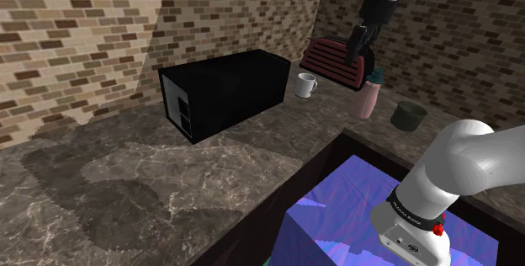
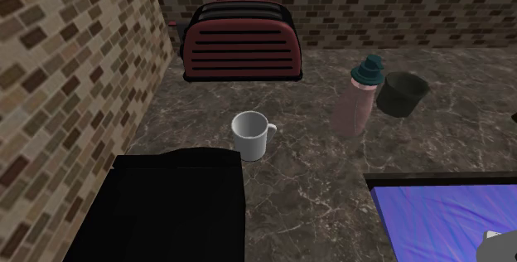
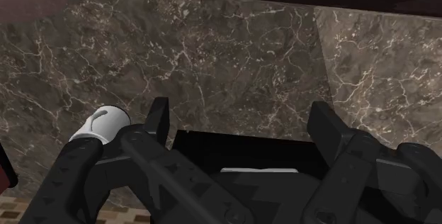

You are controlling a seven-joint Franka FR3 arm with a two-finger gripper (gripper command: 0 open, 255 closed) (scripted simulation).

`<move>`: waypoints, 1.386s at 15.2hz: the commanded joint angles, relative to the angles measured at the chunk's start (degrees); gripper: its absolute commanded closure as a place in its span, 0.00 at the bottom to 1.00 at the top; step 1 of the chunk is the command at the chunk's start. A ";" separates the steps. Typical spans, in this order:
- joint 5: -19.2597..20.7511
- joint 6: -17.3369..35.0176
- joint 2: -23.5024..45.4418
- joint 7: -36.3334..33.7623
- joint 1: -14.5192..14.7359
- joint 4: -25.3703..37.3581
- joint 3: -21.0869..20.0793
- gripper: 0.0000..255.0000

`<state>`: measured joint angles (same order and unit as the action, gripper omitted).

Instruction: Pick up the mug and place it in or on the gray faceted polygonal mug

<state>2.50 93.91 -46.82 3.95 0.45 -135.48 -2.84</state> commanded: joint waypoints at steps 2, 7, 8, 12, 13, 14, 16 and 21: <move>0.42 1.60 1.51 0.57 -0.28 -0.12 0.60 0.00; 2.21 9.29 9.90 3.31 -1.59 0.45 3.50 0.00; 2.50 10.74 11.72 3.84 -1.82 0.80 4.07 0.00; 3.31 16.15 19.37 5.95 -2.65 2.96 6.22 0.00; 3.43 17.40 21.36 6.49 -2.82 3.69 6.75 0.00; 3.51 18.59 23.38 7.03 -2.98 4.50 7.26 0.00; 3.54 20.82 27.48 8.14 -3.30 6.32 8.25 0.00; 2.83 25.40 38.02 11.11 -4.07 12.16 10.43 0.00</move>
<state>5.52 118.50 -11.03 14.29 -3.40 -124.75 7.08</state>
